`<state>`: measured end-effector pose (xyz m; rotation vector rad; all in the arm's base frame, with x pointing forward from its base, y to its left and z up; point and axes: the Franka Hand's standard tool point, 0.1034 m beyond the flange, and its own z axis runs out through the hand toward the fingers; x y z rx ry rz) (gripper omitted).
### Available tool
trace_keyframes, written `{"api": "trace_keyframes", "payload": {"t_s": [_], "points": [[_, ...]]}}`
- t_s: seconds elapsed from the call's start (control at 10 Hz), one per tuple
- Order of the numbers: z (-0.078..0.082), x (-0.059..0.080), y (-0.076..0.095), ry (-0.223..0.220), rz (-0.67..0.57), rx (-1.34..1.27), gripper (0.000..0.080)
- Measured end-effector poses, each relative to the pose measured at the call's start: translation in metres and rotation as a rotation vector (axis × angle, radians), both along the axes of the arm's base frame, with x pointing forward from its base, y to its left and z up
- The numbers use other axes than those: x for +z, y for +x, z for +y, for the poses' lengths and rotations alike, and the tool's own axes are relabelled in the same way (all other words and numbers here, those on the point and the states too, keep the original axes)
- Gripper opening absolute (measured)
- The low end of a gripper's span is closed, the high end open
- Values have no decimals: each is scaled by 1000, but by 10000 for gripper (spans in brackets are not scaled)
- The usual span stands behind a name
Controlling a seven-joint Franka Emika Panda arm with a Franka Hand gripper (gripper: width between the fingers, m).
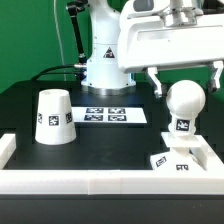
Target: Assemble lamp
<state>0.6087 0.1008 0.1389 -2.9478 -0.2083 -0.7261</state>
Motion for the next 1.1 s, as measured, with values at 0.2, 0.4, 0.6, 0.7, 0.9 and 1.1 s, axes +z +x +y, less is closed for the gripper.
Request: {"api": "trace_keyframes", "payload": {"t_s": [0.2,0.4,0.6,0.7,0.9,1.1], "points": [[-3,-3,3,17,162,15,698],[0,-1,0,23,349,44,698],[0,-4,-3,20,499,80,698],[-1,-6,-2,18,551,90,698],[0,-9,2,10,536,91,698],[2,-10,6,1,511,57,698]]}}
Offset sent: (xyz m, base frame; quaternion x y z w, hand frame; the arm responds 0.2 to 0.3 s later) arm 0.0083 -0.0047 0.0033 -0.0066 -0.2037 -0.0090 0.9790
